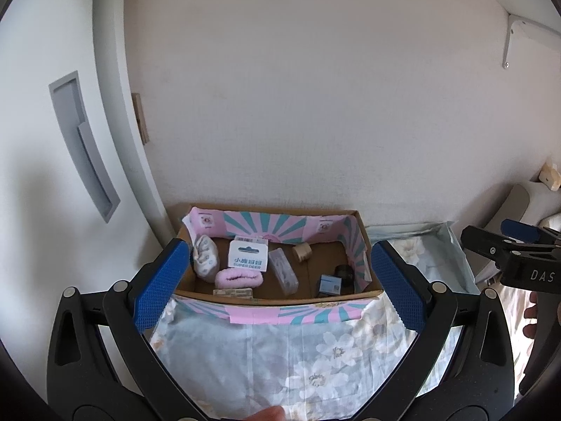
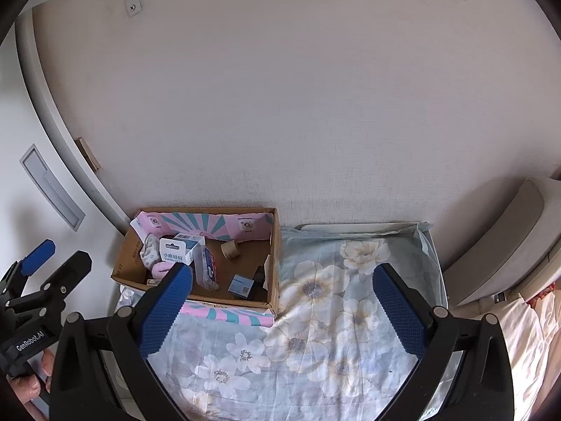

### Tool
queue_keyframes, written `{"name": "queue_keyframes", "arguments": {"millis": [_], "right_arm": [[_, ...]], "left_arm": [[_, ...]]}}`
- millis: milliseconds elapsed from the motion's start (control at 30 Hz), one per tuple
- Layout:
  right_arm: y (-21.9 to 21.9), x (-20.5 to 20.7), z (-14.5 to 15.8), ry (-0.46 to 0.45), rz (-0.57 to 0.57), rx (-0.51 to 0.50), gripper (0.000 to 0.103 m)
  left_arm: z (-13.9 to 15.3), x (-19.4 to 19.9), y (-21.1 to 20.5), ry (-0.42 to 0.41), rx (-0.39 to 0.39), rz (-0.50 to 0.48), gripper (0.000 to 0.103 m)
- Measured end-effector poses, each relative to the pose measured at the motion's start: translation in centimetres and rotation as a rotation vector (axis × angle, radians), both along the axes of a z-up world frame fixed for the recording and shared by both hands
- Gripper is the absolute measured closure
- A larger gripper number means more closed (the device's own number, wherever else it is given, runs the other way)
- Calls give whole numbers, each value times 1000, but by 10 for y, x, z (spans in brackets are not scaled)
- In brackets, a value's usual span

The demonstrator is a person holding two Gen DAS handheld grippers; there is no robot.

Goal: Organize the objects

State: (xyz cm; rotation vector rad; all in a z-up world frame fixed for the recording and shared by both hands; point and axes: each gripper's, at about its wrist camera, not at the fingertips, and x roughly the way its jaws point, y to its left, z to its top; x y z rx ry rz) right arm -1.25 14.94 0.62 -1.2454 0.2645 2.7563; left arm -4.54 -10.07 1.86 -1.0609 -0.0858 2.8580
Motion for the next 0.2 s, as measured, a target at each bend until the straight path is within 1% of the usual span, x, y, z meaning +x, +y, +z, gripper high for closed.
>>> {"name": "queue_keyframes", "arguments": {"millis": [100,200], "right_arm": [[2,-2,-3,-8,3,0,0],[3,-6,-7,-19,16,0,0]], "left_arm": [[-2,1,-3,4,32,-7,0],[-4,-1,-2,-3,20,24,0]]}}
